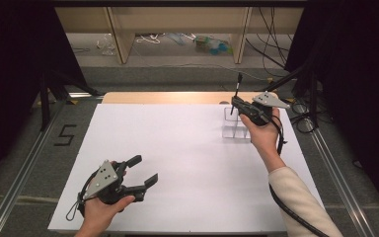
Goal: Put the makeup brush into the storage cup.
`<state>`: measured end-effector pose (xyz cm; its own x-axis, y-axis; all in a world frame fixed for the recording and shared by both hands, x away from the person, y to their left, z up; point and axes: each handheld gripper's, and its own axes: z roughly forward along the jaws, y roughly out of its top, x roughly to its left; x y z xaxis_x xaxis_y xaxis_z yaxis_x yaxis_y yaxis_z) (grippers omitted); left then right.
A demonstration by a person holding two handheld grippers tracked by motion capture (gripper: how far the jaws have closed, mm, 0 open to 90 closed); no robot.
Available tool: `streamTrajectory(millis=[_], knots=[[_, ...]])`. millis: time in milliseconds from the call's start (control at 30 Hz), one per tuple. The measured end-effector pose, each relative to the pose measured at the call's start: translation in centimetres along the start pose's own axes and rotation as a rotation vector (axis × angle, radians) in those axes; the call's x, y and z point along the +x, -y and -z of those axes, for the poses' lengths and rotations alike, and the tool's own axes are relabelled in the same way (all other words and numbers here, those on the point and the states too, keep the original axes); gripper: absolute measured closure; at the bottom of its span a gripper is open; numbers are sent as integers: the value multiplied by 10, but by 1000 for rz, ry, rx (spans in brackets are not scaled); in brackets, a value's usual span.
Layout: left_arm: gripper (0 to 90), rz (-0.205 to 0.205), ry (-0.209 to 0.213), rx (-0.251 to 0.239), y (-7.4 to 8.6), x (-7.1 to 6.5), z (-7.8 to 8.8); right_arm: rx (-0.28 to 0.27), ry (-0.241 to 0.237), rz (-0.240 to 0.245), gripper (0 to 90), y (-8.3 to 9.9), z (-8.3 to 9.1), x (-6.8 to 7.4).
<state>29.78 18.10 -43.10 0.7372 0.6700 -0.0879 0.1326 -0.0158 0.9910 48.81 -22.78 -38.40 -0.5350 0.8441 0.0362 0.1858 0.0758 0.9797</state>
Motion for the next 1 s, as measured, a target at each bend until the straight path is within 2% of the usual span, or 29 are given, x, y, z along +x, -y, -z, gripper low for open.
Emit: streamTrajectory(millis=[1000], knots=[[193,-1,0,1,0,0,0,-3,20,-9,858,1,-8,-8]])
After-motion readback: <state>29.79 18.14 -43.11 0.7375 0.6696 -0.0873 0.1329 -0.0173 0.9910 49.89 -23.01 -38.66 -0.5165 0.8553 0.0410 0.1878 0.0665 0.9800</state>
